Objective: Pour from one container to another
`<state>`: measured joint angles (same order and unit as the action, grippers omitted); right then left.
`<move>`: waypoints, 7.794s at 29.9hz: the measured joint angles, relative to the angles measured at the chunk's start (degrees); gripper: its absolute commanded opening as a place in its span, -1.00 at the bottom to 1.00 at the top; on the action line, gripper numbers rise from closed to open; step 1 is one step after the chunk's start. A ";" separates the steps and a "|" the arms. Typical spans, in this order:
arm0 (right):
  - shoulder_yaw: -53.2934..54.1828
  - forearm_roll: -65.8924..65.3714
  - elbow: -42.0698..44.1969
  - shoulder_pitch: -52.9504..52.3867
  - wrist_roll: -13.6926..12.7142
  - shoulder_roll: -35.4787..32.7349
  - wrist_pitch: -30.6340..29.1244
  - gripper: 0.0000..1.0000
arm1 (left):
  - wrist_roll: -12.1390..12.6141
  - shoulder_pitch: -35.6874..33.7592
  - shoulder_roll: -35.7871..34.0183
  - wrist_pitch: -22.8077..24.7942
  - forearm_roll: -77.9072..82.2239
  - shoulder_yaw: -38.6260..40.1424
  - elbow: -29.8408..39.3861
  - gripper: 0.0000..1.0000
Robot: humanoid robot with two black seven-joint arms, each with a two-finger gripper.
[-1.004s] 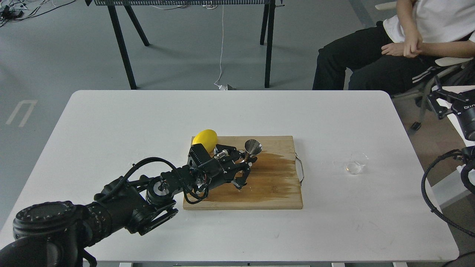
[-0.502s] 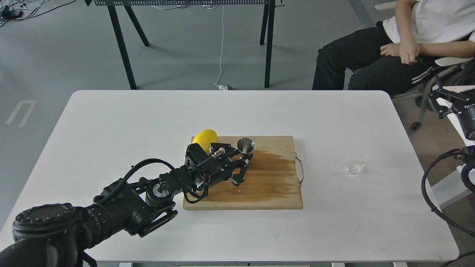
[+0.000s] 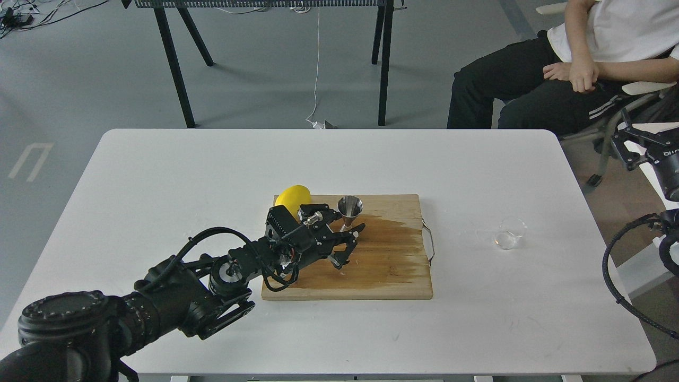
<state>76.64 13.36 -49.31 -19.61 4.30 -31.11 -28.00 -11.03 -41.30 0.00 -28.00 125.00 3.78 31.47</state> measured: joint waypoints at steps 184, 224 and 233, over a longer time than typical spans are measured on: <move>-31.44 -17.19 -30.11 -8.45 -3.94 19.23 46.87 -0.28 | -11.30 5.26 -32.60 42.42 -134.22 41.42 19.25 1.00; -48.42 -48.28 -22.01 -15.86 -1.30 27.00 55.38 -0.28 | -11.30 5.09 -32.52 43.03 -134.13 41.58 15.81 1.00; -49.12 -50.14 -21.62 -16.58 -1.14 26.67 55.77 -0.28 | -11.30 4.93 -32.60 43.03 -134.13 41.49 15.81 1.00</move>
<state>27.52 -36.78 -70.93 -36.19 3.16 -4.43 27.77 -22.33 -36.38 -32.60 15.03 -9.14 45.27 47.28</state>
